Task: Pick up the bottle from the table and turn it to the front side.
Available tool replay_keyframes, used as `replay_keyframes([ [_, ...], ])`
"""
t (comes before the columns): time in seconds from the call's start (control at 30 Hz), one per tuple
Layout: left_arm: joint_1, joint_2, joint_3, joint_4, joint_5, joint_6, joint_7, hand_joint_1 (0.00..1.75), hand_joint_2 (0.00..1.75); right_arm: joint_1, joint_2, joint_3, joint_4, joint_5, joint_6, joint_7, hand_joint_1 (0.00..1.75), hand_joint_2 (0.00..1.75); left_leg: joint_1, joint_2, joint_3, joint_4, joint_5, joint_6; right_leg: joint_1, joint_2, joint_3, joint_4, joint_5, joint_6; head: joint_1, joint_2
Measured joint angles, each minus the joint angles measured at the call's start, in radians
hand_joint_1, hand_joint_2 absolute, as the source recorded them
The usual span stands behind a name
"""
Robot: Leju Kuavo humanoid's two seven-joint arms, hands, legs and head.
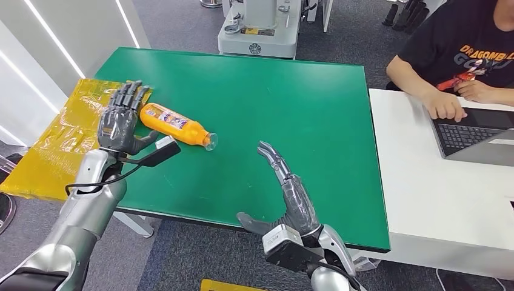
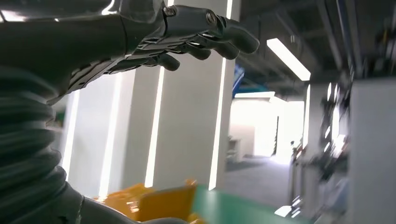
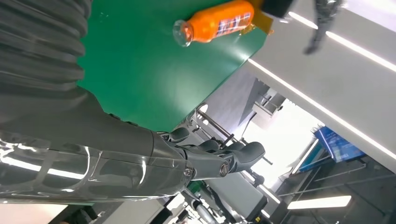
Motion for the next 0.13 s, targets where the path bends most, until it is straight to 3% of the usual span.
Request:
replay_keyframes([
  [0.1, 0.024, -0.053, 0.1, -0.085, 0.283, -0.028, -0.198, 0.0, 1.75, -0.001, 0.0, 0.0, 0.004, -0.024, -0.001, -0.009, 0.0, 1.75, 0.0, 0.0, 0.0, 0.0, 0.0, 0.0, 0.0, 0.0, 0.0, 0.0, 0.0, 0.0, 0.0, 0.0],
  [0.13, 0.031, -0.064, 0.116, -0.105, 0.342, -0.045, -0.228, 0.0, 1.75, -0.001, 0.0, 0.0, 0.005, -0.03, -0.001, -0.012, 0.0, 1.75, 0.0, 0.0, 0.0, 0.0, 0.0, 0.0, 0.0, 0.0, 0.0, 0.0, 0.0, 0.0, 0.0, 0.0],
])
